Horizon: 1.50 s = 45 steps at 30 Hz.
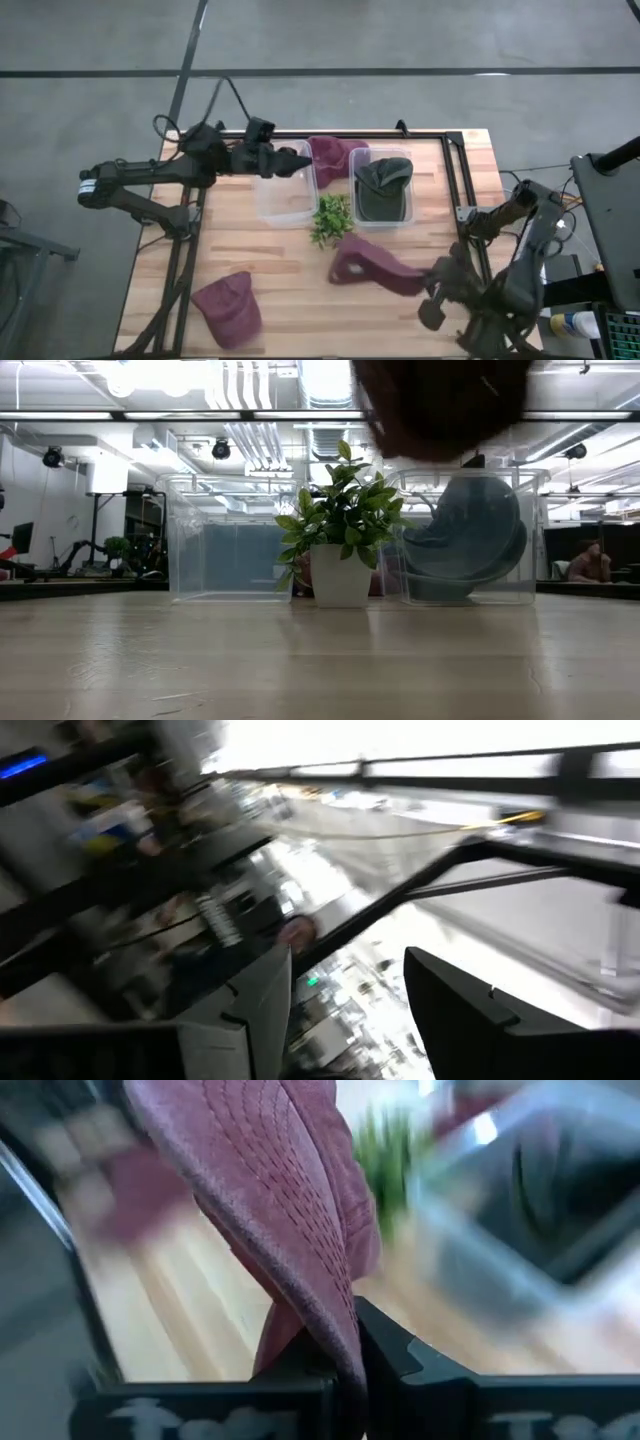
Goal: Pick & Place hat
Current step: Put the bottom right red cap into the left transparent bin
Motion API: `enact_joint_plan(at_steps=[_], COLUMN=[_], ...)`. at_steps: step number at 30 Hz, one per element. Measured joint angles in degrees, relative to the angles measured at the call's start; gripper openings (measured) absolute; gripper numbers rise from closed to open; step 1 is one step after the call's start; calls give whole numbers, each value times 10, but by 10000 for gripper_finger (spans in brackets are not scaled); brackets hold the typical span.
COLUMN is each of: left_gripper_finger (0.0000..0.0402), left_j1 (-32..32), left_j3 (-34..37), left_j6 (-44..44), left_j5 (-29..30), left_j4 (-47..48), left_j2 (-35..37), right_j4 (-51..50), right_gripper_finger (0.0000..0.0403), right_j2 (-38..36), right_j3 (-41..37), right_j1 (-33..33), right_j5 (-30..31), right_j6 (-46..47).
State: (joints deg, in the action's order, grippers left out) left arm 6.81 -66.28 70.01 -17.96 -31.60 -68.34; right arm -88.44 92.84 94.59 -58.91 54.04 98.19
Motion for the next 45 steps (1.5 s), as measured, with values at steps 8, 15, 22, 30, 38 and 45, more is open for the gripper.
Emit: enact_joint_plan(at_steps=[8, 15, 22, 30, 38, 45], left_gripper_finger=[188, 188, 188, 188, 188, 188], left_j1=[0, 0, 0, 0, 0, 0], left_j3=[0, -2, -2, -2, -2, -9], left_j6=[15, -9, 11, 12, 9, 22], left_j5=[0, 0, -16, -19, -15, -15], left_j4=[-236, -304, -300, -293, -293, -303], left_j2=[3, 11, 10, 10, 10, 19], right_j4=[4, 19, 22, 112, 307, 577], right_gripper_finger=[9, 9, 10, 10, 10, 11], right_j2=[-65, -114, -143, -151, -129, -101], right_j3=[-3, -2, -3, 18, 15, 7], right_j1=[-1, 48, 92, 190, 377, 482], right_j5=[316, 360, 361, 305, -132, -390], right_j6=[7, -69, -135, -159, -329, -552])
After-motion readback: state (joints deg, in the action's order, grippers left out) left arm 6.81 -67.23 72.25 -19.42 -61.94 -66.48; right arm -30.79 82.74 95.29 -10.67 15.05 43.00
